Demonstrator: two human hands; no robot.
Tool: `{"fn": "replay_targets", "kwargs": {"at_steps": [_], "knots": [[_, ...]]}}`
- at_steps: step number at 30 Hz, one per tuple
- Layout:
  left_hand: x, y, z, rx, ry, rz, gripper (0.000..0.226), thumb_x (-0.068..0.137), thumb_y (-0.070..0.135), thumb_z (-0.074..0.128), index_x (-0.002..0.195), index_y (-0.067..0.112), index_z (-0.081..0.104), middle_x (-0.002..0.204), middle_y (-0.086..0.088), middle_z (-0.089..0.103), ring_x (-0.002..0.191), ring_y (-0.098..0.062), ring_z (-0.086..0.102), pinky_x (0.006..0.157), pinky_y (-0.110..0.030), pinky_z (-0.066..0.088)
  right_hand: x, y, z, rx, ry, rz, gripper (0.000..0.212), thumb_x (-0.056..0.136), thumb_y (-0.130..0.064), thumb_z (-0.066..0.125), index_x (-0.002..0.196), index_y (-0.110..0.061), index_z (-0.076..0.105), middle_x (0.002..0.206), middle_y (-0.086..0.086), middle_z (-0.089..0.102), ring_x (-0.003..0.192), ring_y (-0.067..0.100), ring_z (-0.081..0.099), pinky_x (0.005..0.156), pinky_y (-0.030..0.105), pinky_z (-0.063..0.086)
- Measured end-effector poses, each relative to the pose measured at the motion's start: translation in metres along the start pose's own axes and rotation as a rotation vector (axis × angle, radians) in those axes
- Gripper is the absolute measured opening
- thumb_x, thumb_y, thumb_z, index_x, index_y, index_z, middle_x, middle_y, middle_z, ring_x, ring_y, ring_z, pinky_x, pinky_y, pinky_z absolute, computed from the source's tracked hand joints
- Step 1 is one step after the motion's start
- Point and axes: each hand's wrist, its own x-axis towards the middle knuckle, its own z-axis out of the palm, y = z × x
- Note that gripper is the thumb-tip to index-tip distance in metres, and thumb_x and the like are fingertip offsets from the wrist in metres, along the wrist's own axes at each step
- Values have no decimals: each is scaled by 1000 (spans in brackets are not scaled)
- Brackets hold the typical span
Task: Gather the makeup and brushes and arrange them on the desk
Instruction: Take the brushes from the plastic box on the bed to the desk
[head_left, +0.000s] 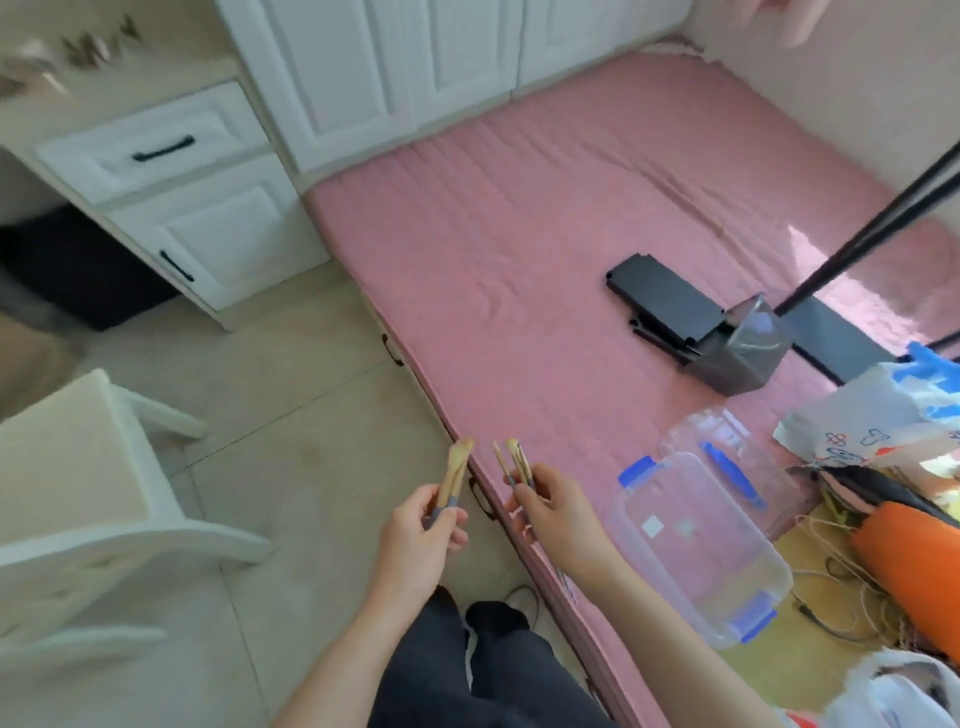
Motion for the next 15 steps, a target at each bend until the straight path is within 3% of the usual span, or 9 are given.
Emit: {"fn": "replay_targets", "kwargs": {"at_steps": [10,15], "knots": [[24,-4,-131,-137,166,-27,23,95,10,52,97,33,58,89,6,72,74,-12,70,74,-26,57,40,-85,115,-100,-198,-97,16,97,-10,43,95,-16,58,78,1,63,58,7,57,58,23,50],[41,-12,-191,-172,214,-45,16,94,12,55,100,27,60,91,5,73,74,-10,71,63,-17,52,61,-120,168,-107,-238,-89,16,98,-11,43,97,-15,58,80,3,63,64,13,59,61,24,51]]}}
